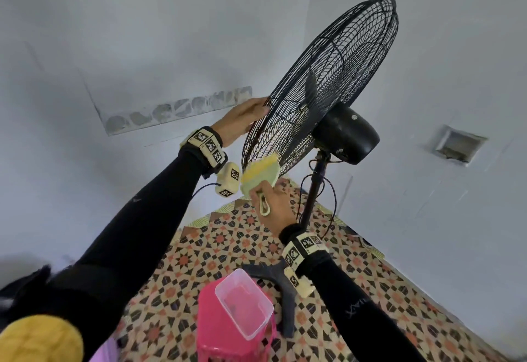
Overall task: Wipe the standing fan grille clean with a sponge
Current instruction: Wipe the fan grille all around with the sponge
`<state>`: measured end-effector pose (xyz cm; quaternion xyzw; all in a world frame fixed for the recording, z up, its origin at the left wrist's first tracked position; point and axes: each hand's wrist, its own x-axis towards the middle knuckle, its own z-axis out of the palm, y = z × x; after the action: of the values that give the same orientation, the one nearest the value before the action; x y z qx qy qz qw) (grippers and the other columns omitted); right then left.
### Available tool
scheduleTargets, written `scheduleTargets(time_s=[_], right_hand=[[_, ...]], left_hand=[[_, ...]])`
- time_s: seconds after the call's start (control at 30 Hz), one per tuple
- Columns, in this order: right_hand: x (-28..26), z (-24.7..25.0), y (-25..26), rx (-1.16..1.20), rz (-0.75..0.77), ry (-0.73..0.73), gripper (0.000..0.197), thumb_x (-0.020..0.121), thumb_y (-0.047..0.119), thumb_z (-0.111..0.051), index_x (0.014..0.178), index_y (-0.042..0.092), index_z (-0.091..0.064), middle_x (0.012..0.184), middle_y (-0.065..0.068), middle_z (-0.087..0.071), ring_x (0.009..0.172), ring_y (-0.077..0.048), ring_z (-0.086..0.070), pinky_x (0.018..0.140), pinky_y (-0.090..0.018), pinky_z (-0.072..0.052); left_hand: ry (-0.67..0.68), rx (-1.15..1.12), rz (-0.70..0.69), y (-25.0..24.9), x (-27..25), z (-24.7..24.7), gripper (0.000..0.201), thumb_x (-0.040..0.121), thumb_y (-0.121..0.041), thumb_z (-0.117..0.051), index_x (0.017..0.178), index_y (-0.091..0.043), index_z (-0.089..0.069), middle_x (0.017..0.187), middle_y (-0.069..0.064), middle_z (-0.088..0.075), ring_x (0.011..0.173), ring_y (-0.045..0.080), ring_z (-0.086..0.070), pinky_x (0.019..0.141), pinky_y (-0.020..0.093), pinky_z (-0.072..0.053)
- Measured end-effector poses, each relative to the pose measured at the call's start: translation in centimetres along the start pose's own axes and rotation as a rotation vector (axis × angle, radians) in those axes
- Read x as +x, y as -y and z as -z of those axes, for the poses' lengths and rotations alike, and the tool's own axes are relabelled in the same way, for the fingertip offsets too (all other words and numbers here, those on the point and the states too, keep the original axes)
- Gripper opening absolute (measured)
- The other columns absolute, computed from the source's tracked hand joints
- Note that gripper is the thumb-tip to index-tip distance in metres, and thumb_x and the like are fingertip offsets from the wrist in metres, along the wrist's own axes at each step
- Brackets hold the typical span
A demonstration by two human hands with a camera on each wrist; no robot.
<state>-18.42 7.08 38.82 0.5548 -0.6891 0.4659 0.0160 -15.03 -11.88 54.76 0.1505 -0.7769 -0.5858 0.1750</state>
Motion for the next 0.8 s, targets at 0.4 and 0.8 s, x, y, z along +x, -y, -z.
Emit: scheduleTargets(time_s=[0.4, 0.8], right_hand=[[0.9, 1.4, 0.6, 0.052, 0.039, -0.021, 0.008, 0.099, 0.010, -0.059, 0.093, 0.011, -0.054, 0.081, -0.002, -0.070, 0.059, -0.002, -0.061, 0.054, -0.019, -0.047], [2.5, 3.3, 1.0, -0.009, 0.112, -0.008, 0.008, 0.097, 0.009, -0.060, 0.094, 0.013, -0.054, 0.079, 0.004, -0.065, 0.057, -0.001, -0.058, 0.052, -0.023, -0.049]], left_hand=[[0.023, 0.027, -0.029, -1.2, -0.7, -0.1, 0.037, 0.107, -0.040, -0.056, 0.143, -0.035, -0.051, 0.149, -0.006, -0.053, 0.140, 0.013, -0.047, 0.114, 0.042, -0.039], [-0.017, 0.047, -0.014, -0.9, -1.0, -1.0, 0.052, 0.107, -0.046, -0.052, 0.156, -0.031, -0.041, 0.159, -0.005, -0.046, 0.148, 0.013, -0.039, 0.123, 0.048, -0.030]])
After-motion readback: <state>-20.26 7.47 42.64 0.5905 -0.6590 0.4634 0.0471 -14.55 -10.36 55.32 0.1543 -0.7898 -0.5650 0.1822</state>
